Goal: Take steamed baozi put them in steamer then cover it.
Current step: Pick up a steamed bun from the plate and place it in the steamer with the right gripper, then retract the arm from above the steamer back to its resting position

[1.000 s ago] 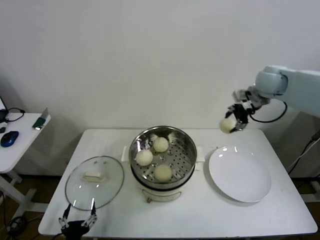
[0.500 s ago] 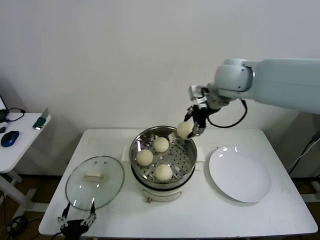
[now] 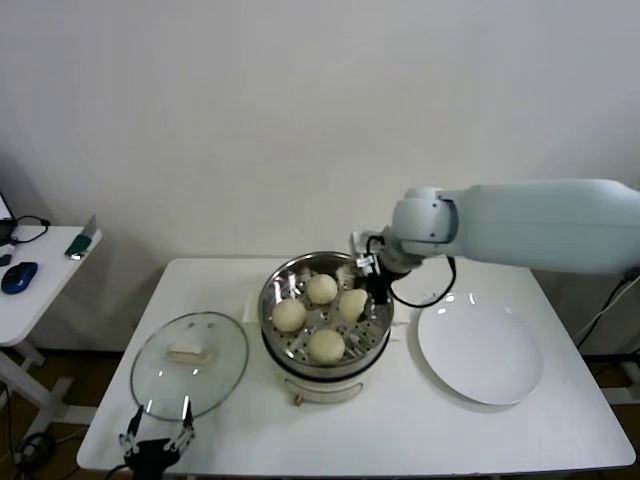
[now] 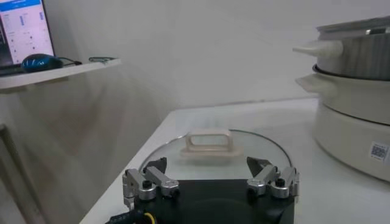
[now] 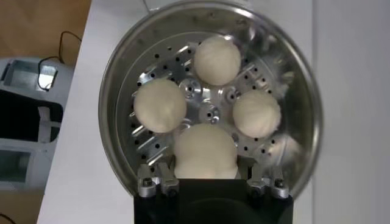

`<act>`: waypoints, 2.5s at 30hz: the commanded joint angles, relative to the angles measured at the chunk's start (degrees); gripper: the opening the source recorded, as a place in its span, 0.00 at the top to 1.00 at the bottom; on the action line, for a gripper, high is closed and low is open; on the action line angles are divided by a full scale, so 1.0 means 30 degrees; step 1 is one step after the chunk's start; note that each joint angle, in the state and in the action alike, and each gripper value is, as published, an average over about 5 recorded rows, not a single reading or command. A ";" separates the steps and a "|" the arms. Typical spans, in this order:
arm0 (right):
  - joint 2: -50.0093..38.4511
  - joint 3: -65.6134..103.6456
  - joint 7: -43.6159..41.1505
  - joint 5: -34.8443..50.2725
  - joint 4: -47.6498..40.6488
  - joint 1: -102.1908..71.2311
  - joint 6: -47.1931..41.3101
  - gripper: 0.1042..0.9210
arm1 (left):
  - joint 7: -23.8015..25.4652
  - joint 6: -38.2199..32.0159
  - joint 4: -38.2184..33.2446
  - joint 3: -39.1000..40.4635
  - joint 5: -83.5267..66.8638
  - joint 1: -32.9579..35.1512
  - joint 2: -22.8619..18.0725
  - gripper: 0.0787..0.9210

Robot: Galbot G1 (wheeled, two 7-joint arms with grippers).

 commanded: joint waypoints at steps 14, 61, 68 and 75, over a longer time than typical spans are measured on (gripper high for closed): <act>0.0637 0.0387 0.0434 -0.1291 -0.1729 -0.2034 -0.0154 0.31 | -0.0056 -0.0127 0.0072 0.0024 -0.0041 -0.0001 -0.0039 0.12; -0.7771 4.3183 1.0404 -0.3850 0.0147 -3.7701 1.0981 0.12 | -0.0758 -0.0304 -0.1528 -0.1022 0.5587 -0.1632 0.1962 0.12; -0.3923 4.5573 0.9591 -0.6032 0.0137 -4.2889 1.4532 0.12 | -0.1885 -0.0402 -0.1342 -0.1435 0.7478 -0.1549 0.2408 0.12; -0.1158 4.5793 0.9655 -0.6757 0.0529 -4.5612 1.5879 0.12 | -0.7269 0.0679 -0.0119 -0.1565 1.8477 -0.1844 0.3666 0.12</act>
